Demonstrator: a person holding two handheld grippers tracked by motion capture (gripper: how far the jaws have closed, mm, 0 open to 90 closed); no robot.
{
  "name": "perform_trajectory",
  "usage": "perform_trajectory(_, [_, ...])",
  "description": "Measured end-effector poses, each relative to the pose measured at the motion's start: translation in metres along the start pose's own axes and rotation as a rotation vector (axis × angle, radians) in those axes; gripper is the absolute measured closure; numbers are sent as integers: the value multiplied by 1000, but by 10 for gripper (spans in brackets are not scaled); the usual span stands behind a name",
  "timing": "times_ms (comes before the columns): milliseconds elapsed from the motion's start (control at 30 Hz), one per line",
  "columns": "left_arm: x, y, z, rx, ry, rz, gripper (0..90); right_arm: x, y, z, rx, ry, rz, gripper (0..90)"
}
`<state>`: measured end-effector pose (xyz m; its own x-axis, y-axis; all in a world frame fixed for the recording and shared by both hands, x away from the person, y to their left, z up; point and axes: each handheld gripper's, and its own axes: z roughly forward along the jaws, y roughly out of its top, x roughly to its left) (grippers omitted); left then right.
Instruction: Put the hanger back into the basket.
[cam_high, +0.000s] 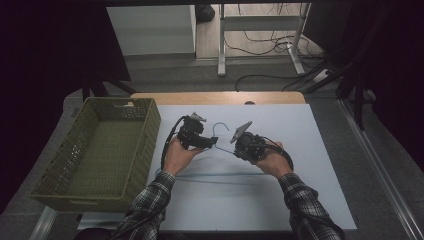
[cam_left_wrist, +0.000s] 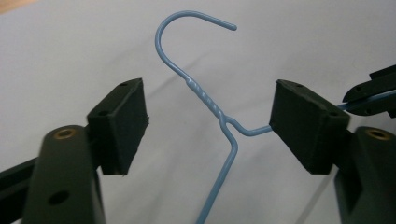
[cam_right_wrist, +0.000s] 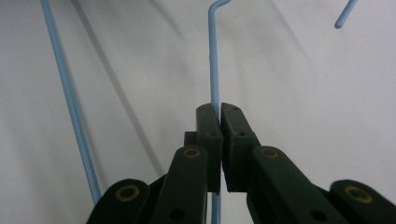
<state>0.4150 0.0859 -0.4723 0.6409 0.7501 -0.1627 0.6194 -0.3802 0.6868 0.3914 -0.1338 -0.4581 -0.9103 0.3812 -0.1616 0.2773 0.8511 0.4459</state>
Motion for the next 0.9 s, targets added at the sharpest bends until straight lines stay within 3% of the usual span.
perform_trajectory(233, [8, -1, 19, 32, -21, -26, 363, 0, 0, 0, -4, -3, -2, 875])
perform_trajectory(333, [9, -2, 26, 40, -50, -46, 413, 0, -1, 0, -8, -4, -4, 875])
perform_trajectory(533, [8, -3, 32, 47, -98, -56, 537, 0, -1, 0, -12, -3, -2, 875])
perform_trajectory(667, [6, -3, 31, 62, -90, -49, 585, 0, -2, 0, -13, -3, -2, 875])
perform_trajectory(767, [7, -2, 29, 55, -102, -79, 642, 0, -3, -1, -14, 2, -2, 874])
perform_trajectory(800, [7, -2, 27, 48, -116, -100, 642, 0, -3, -1, -14, 3, -2, 874])
perform_trajectory(833, [6, -1, 24, 21, -145, -132, 705, -1, -4, -1, -18, 13, -2, 873])
perform_trajectory(900, [7, 1, 20, -1, -164, -147, 732, -1, -4, -1, -18, 16, -1, 872])
